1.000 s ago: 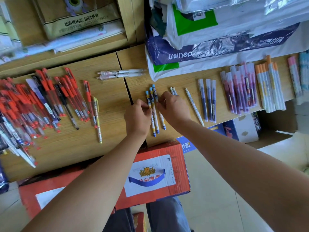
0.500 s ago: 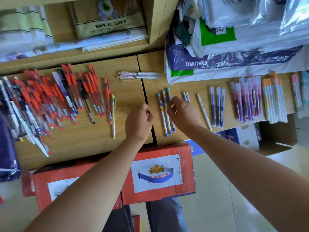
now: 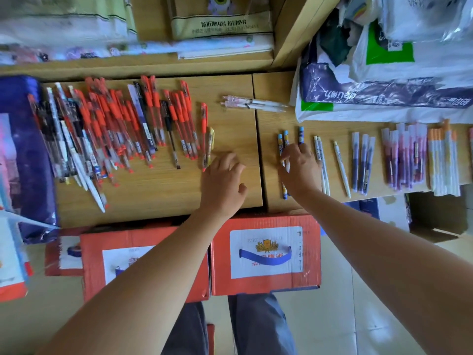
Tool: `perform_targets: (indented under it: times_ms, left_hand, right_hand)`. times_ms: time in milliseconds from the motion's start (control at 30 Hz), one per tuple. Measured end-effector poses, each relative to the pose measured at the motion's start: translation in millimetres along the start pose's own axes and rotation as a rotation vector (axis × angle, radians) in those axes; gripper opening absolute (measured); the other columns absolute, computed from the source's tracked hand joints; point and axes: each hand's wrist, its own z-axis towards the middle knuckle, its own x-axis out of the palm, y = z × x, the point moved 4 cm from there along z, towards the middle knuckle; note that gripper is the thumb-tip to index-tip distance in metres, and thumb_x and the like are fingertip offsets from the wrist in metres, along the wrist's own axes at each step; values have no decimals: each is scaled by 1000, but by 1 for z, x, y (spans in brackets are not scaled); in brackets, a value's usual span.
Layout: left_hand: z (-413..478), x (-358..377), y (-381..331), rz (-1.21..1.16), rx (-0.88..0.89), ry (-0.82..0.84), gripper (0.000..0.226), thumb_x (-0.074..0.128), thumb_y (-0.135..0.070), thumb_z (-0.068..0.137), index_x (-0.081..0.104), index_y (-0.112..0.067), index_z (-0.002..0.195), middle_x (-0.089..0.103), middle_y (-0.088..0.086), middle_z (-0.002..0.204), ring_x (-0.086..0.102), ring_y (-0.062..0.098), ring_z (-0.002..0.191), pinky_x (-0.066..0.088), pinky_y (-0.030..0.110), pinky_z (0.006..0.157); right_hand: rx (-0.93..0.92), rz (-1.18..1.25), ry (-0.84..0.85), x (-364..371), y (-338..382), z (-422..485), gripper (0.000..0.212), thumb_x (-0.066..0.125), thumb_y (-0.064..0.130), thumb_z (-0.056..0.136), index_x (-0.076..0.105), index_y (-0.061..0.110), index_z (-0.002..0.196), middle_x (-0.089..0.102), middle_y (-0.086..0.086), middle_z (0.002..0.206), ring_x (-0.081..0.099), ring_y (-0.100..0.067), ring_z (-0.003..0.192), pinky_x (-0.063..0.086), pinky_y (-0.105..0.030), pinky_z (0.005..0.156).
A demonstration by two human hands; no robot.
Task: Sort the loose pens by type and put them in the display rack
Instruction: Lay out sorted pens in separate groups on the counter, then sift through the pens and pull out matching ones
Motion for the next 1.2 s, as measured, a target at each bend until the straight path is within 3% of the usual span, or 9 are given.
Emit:
perform_targets:
  times_ms: [200,367,467,567,867,1067,1200]
  left_hand:
    - [-3,-1,1,-24,22,-10,39,60,-21,86,57,-18,125,35,4,150,28,23,140,30,43,112]
    - [-1,-4,0,-21,8,-22,39,59,-19,86,57,-18,124,38,4,147,32,23,137,33,42,110]
    - [-1,-4,-1,4,23,-17,39,61,-18,85,58,-17,124,39,5,147,31,25,138,31,43,110]
    - [-1,-4,-2,32,25,-2,39,62,-18,85,58,-16,124,37,7,148,29,26,139,29,44,112]
    - [0,-10,-2,14,12,3,36,56,-14,88,59,-18,124,37,5,147,29,24,139,25,39,113]
    - [-2,-17,2,-8,23,-66,30,58,-10,85,64,-16,114,47,8,137,36,26,134,25,40,112]
    - [-6,-24,8,-13,29,-141,24,62,-6,81,67,-14,103,56,6,114,49,26,117,39,40,102]
  right_hand:
    - [-6,47,11,5,0,1,24,63,4,78,57,10,101,57,-13,108,57,-33,91,44,-39,76]
    - [79,-22,-79,0,-5,1,34,65,12,78,52,10,110,51,-11,113,51,-30,101,41,-42,87]
    - [47,44,-62,3,-6,1,39,63,5,77,51,6,113,50,-14,112,50,-32,101,43,-38,82]
    - [16,66,-55,4,-3,-1,36,59,-5,76,54,6,110,51,-13,110,52,-29,97,35,-27,75]
    - [-23,71,-19,3,-3,0,31,65,1,76,57,10,104,56,-9,106,54,-25,88,35,-28,69]
    - [-40,58,-37,0,-5,1,27,66,6,78,58,9,103,56,-9,104,56,-27,90,41,-32,74]
    - [-86,59,-58,-2,6,0,22,67,14,80,58,11,100,58,-7,103,56,-26,86,44,-35,75]
